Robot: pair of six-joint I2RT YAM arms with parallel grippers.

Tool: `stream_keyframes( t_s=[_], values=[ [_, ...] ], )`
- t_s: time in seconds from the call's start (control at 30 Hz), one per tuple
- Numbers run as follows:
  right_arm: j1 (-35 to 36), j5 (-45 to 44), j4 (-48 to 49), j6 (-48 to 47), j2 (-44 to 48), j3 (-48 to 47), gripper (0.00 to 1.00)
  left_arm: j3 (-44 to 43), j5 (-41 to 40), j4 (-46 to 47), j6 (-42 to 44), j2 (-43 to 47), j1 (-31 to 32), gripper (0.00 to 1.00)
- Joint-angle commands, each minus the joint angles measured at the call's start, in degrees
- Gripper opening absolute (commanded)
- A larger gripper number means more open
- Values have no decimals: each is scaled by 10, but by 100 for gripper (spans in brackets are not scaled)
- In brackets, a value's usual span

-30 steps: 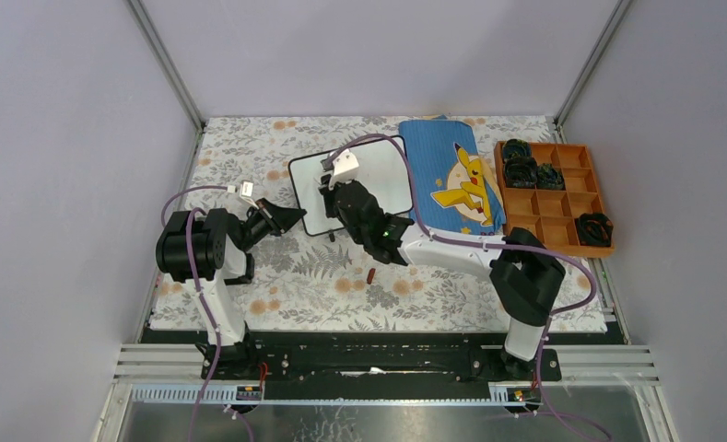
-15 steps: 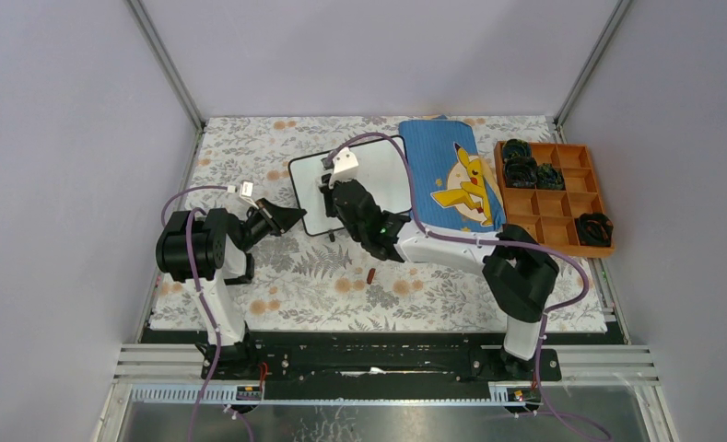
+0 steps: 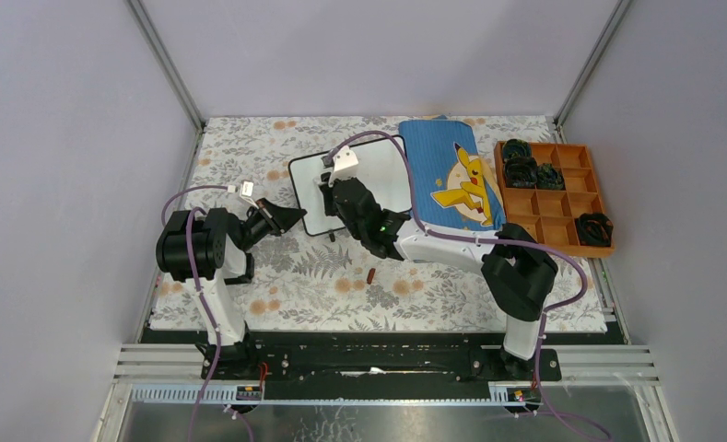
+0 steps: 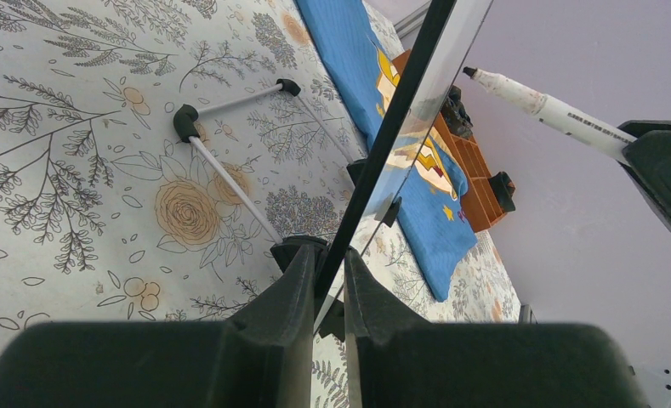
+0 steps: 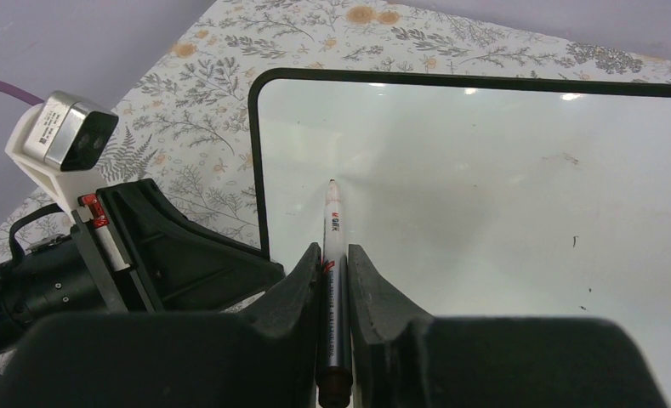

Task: Write a sentence on the whiteboard

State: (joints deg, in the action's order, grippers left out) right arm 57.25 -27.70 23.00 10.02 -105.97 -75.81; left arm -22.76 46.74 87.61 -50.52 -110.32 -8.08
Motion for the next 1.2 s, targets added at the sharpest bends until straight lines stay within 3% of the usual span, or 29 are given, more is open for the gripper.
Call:
stream_keyframes(
  t_s=[0.0, 1.17],
  values=[
    [-3, 11, 35, 7, 3, -24, 0, -6, -9, 27, -5, -13, -4, 12],
    [-18, 23, 7, 24, -32, -65, 0, -7, -8, 27, -5, -14, -5, 10]
  ],
)
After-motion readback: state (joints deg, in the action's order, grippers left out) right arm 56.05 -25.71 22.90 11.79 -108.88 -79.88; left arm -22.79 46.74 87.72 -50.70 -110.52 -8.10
